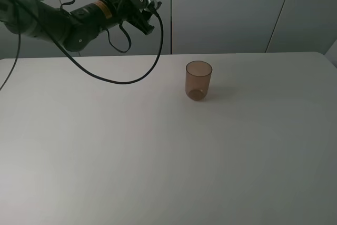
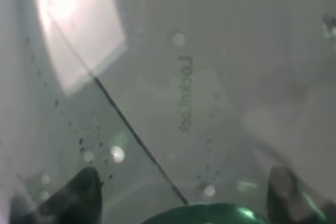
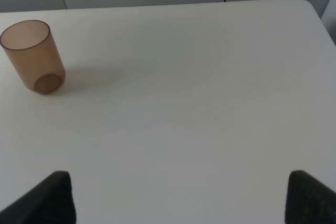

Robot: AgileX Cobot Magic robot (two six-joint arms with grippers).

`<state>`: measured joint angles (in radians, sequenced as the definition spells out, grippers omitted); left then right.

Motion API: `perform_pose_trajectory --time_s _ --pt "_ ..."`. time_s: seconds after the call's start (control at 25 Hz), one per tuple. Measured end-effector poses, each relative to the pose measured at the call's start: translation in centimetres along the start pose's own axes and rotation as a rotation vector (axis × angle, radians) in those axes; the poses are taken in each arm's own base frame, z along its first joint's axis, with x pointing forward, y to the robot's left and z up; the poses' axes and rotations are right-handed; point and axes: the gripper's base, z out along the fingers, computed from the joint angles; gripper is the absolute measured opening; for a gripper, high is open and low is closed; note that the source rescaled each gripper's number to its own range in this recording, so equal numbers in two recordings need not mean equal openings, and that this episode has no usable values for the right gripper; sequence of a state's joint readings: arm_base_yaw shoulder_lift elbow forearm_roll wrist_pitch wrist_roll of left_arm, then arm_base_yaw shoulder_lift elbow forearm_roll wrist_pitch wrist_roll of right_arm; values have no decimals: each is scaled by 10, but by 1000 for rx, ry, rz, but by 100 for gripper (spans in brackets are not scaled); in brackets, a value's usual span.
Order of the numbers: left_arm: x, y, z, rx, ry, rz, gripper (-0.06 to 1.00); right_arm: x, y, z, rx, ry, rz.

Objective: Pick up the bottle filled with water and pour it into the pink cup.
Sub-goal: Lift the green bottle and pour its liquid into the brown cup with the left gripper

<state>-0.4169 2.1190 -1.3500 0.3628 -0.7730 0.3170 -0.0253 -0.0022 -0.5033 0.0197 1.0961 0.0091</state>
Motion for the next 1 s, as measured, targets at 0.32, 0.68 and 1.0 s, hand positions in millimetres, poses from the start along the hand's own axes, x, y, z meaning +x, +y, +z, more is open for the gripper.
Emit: perform_pose_trajectory --time_s 0.32,0.68,1.0 --pt "15 -12 26 92 -27 118 0 0 0 0 0 0 0" --pt "32 -17 57 118 -55 207 0 0 0 0 0 0 0" --pt "47 -36 82 170 -98 307 0 0 0 0 0 0 0"
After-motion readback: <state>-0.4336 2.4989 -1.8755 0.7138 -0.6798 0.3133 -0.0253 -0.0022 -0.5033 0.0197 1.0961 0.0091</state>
